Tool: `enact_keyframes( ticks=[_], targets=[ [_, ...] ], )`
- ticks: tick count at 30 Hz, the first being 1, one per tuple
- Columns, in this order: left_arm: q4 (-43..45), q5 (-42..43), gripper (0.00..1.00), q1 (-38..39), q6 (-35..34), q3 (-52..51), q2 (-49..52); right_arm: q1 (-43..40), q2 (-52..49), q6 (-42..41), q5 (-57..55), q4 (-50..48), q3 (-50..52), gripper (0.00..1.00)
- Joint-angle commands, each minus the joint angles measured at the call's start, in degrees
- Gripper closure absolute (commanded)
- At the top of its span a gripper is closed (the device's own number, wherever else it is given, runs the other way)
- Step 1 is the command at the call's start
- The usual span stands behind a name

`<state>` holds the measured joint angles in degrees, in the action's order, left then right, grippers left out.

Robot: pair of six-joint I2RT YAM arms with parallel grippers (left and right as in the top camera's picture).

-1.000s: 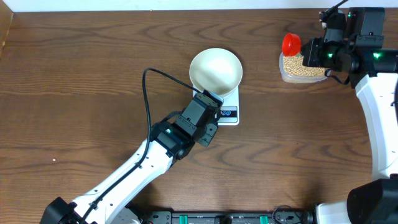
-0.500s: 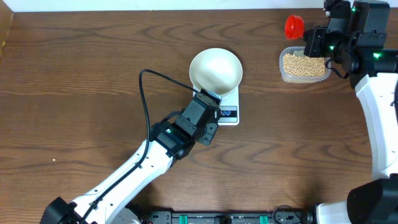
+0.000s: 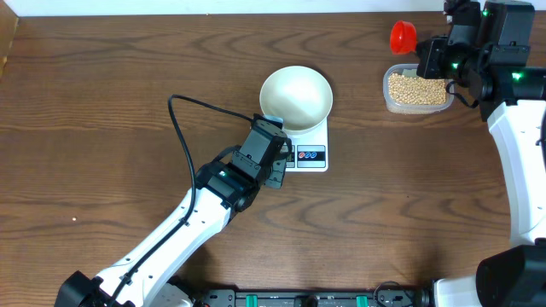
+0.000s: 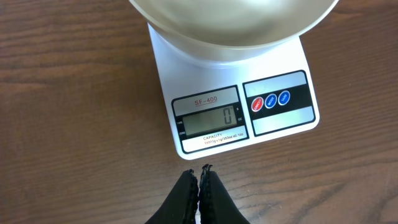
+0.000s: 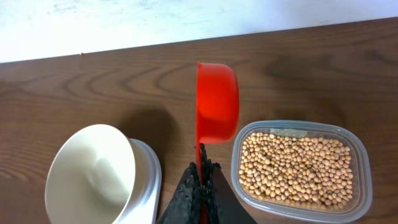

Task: Scoop item into bowl and weigh 50g on scale
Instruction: 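Pull the left gripper back from the scale buttons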

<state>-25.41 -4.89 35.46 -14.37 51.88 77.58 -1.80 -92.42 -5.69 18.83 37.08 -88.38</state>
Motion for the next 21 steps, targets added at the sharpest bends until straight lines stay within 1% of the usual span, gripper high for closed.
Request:
enact_keyframes(
  ticks=[1, 2, 3, 4, 6, 7, 15, 18, 21],
  targets=[
    [0.2, -0.9, 0.87, -0.1, -0.9, -0.1, -0.1, 0.0, -0.1, -0.7, 0.8, 0.0, 0.1, 0.99],
    [0.2, -0.9, 0.84, -0.1, -0.9, -0.1, -0.1, 0.0, -0.1, -0.7, 0.8, 0.0, 0.1, 0.99],
    [0.2, -0.9, 0.77, -0.1, -0.9, -0.1, -0.1, 0.0, -0.1, -0.7, 0.8, 0.0, 0.1, 0.99],
    [0.2, -0.9, 0.75, -0.1, -0.9, -0.1, -0.1, 0.0, -0.1, -0.7, 0.8, 0.1, 0.1, 0.99],
    [0.2, -0.9, 0.60, -0.1, -1.0, -0.1, -0.1, 0.0, -0.1, -0.7, 0.8, 0.3, 0.1, 0.99],
    [0.2, -0.9, 0.59, -0.1, -0.9, -0.1, -0.1, 0.0, -0.1, -0.7, 0.8, 0.4, 0.1, 0.99],
    [0.2, -0.9, 0.59, -0.1, -0.3, -0.1, -0.1, 0.0, -0.1, -0.6, 0.8, 1.6, 0.1, 0.99],
    [0.2, -0.9, 0.59, -0.1, 3.9, -0.1, -0.3, 0.0, -0.1, -0.6, 0.8, 2.2, 0.1, 0.99],
    [0.2, -0.9, 0.59, -0.1, 5.6, -0.1, -1.5, 0.0, -0.1, -0.4, 0.8, 2.8, 0.1, 0.99]
  ],
)
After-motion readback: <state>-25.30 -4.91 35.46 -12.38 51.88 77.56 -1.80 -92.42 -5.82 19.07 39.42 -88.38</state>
